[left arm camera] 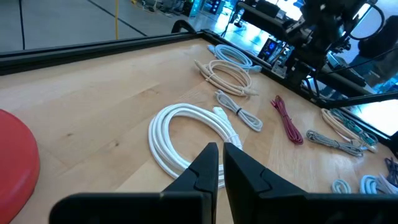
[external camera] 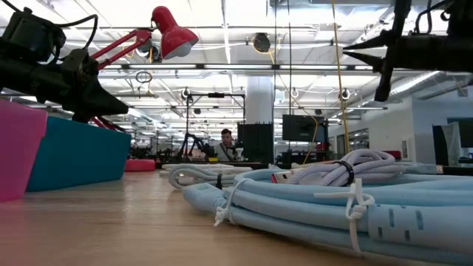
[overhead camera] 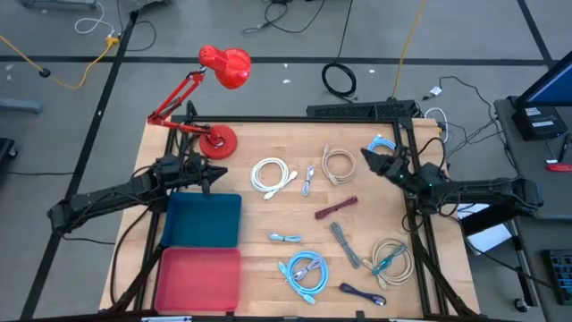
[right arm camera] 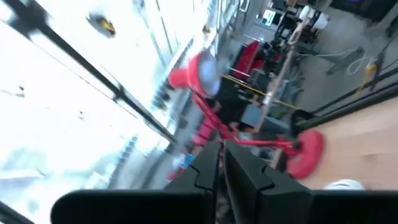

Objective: Pick & Place USB Port
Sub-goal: Put the red and black USB cable into the red bin

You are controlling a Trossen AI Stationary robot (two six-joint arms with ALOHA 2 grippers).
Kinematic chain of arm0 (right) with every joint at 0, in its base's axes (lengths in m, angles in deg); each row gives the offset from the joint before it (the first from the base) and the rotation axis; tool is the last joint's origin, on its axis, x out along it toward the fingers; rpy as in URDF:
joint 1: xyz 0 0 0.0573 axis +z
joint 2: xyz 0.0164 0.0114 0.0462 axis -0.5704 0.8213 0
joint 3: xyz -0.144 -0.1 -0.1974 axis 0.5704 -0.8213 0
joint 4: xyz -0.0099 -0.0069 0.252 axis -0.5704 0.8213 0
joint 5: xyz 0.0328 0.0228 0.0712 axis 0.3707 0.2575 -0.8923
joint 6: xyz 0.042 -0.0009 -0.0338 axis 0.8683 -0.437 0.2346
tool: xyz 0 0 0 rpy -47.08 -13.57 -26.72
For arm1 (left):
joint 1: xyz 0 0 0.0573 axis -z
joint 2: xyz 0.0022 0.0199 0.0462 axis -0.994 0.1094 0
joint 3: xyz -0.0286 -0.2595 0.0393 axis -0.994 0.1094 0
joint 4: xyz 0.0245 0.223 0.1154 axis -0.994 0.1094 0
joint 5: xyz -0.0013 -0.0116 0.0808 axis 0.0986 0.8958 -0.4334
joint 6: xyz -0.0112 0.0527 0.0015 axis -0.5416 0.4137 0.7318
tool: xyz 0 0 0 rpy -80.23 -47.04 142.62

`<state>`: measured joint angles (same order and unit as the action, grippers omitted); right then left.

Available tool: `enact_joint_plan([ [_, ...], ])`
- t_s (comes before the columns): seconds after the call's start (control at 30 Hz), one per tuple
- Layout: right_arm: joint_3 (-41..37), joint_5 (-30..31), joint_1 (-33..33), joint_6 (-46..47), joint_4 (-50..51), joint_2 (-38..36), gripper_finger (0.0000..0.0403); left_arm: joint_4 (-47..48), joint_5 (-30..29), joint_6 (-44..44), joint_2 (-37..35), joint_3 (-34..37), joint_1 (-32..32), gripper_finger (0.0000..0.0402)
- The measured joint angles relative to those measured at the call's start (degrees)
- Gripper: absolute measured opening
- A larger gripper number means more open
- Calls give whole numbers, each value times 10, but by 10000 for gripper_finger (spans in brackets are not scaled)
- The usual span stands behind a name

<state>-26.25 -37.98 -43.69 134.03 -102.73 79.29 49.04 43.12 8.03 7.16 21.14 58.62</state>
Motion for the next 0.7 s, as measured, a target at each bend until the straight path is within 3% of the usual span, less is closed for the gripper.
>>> enact_joint_plan([
  [0.2,66,-27,0,27,-58,3,18,-2,0,0,0,0,0,26],
  [0.5,113,-24,0,-176,-200,4,18,-11,0,0,0,0,0,26],
  [0.6,116,14,0,-229,-227,4,18,-16,-2,0,0,0,0,26],
  [0.7,118,52,0,-257,-256,4,18,-62,-74,-37,0,1,0,26],
])
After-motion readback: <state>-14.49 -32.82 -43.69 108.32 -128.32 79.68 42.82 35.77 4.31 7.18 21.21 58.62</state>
